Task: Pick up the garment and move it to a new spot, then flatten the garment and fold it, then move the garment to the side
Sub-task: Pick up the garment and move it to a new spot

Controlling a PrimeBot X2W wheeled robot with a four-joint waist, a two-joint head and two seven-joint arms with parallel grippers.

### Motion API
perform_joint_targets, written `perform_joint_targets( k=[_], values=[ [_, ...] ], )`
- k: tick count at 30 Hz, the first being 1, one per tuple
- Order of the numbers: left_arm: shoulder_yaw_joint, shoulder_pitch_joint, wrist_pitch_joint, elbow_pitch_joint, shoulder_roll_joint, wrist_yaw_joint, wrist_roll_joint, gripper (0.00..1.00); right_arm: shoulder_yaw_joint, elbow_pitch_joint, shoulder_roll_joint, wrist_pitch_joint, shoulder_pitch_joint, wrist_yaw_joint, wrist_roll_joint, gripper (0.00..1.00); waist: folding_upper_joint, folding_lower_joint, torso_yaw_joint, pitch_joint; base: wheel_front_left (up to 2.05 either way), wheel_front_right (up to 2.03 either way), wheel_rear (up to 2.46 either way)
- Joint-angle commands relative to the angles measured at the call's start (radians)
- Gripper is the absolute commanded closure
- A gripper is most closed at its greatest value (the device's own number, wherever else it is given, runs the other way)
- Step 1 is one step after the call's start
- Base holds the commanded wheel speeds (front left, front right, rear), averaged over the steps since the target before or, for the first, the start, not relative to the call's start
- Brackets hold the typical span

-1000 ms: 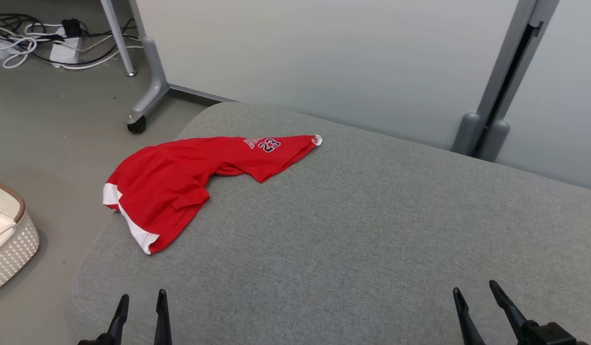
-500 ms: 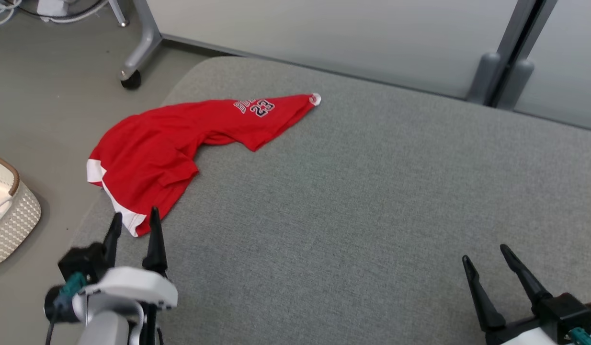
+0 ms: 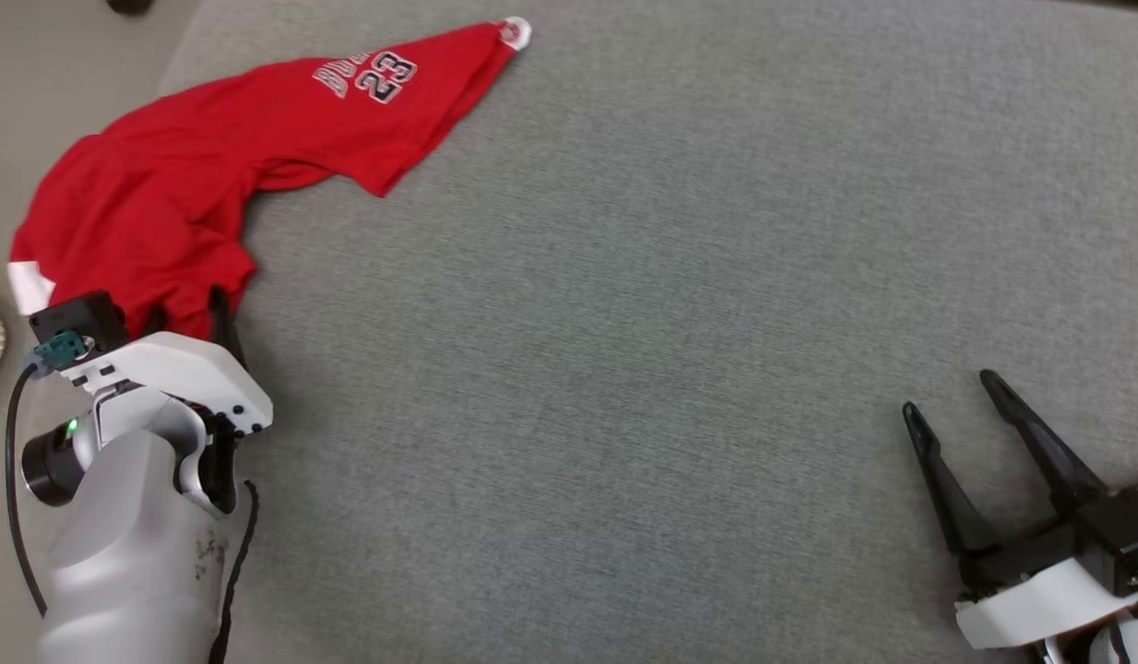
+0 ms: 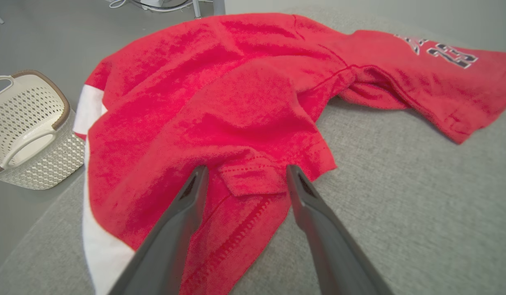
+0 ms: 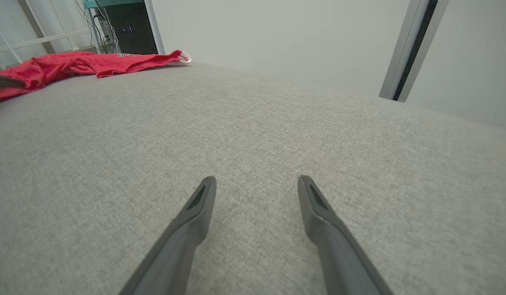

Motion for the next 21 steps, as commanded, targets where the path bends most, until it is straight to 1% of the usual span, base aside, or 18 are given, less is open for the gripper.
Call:
perform_joint_targets(
  k=[1,3,4,5,6,9,12,15,18,21],
  values=[
    [-0.001,-0.030,-0.004,0.039,0.011,-0.001,-0.001,1.00,-0.005,0.019,-0.011,0.001,-0.007,-0.001,0.006,0.00,0.0000,0.0000,-0.037,0.027,0.00,0.00,0.00],
    [-0.002,-0.045,-0.015,0.084,0.011,-0.011,-0.007,1.00,-0.007,0.021,-0.004,0.002,-0.011,-0.001,0.010,0.00,0.0000,0.0000,-0.044,0.018,0.00,0.00,0.00],
    [-0.006,-0.048,-0.027,0.100,0.016,-0.024,-0.005,1.00,-0.005,0.024,0.001,0.002,-0.013,-0.001,0.011,0.00,0.0000,0.0000,-0.048,0.008,0.00,0.00,0.00],
    [-0.008,-0.050,-0.045,0.111,0.021,-0.037,-0.005,1.00,-0.003,0.026,0.008,0.002,-0.015,-0.001,0.013,0.00,0.0000,0.0000,-0.053,-0.003,0.00,0.00,0.00],
    [-0.007,-0.049,-0.069,0.113,0.014,-0.042,-0.010,1.00,0.001,0.028,0.018,0.001,-0.017,0.000,0.016,0.00,0.0000,0.0000,-0.058,-0.022,0.00,0.00,0.00],
    [-0.029,-0.030,-0.114,0.090,-0.004,-0.068,0.004,1.00,0.000,0.034,0.051,0.000,-0.008,0.000,0.019,0.00,0.0000,0.0000,-0.071,-0.078,0.00,0.00,0.00],
    [-0.068,-0.001,-0.134,0.031,-0.031,-0.104,0.012,1.00,0.001,0.044,0.089,0.000,0.007,0.000,0.022,0.00,0.0000,0.0000,-0.090,-0.144,0.00,0.00,0.00],
    [-0.139,0.038,-0.139,-0.058,-0.052,-0.124,0.023,1.00,0.014,0.060,0.126,0.000,0.022,0.000,0.023,0.00,0.0000,0.0000,-0.129,-0.211,0.00,0.00,0.00],
    [-0.240,0.083,-0.109,-0.172,-0.062,-0.133,0.018,1.00,0.026,0.071,0.152,0.000,0.030,0.000,0.024,0.00,0.0000,0.0000,-0.191,-0.267,0.00,0.00,0.00],
    [-0.393,0.133,-0.036,-0.333,-0.065,-0.136,-0.055,1.00,0.036,0.072,0.172,0.000,0.027,0.000,0.027,0.00,0.0000,0.0000,-0.271,-0.301,0.00,0.00,0.00]
  ],
)
